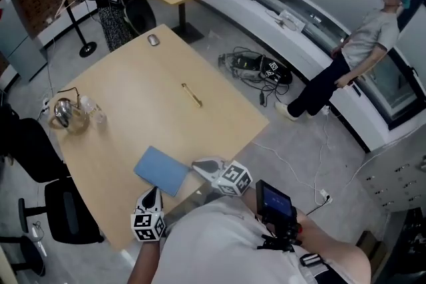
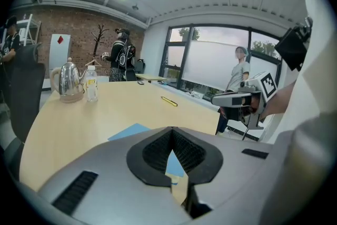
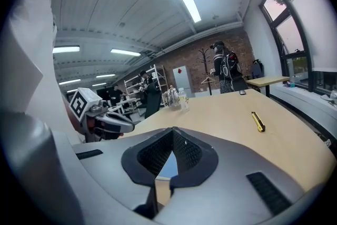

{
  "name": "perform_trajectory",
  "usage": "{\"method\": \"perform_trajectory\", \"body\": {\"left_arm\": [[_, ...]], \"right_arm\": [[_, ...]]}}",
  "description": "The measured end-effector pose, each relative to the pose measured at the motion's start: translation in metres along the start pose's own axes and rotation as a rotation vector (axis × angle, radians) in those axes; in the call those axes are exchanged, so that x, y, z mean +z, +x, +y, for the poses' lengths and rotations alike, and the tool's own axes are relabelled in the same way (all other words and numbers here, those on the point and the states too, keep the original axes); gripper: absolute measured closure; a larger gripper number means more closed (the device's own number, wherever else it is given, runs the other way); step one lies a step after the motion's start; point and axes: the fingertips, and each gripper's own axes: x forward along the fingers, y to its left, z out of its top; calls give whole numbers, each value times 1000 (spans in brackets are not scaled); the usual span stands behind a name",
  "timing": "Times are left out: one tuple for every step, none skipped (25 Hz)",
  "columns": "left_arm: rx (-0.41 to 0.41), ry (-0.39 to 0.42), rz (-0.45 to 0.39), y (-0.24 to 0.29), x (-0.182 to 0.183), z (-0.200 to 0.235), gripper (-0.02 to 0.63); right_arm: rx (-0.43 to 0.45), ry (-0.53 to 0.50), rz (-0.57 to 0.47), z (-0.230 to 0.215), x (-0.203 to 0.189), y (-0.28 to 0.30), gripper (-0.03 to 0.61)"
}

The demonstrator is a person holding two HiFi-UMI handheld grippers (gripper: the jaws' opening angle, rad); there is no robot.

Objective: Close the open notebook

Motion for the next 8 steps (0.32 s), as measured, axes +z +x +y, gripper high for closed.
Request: {"method": "perform_trajectory", "body": {"left_arm": [[-6,-2,-4,4,2,0,611],[-13,-4,-8,7,4,-1,611],[-16,-5,-10,6,3,-1,611],[-13,-5,-10,2,0,0,611],[0,-6,-9,-6,-7,4,611],[18,-7,-7,-16,-15,9,611],[37,-8,-5,-25,-23,16,611],[56,-9,-4,-33,-31,22,611]], "right_arm": [[-10,-3,0,-4,2,-2,563],[-17,-5,3,-7,3,-3,563],[-20,-5,5,-6,2,-3,563],[-14,-2,6,-2,-2,1,563],[1,2,7,6,-8,7,563],[21,7,7,16,-15,17,563],[44,11,7,27,-22,27,563],[66,13,7,36,-29,38,563]]}}
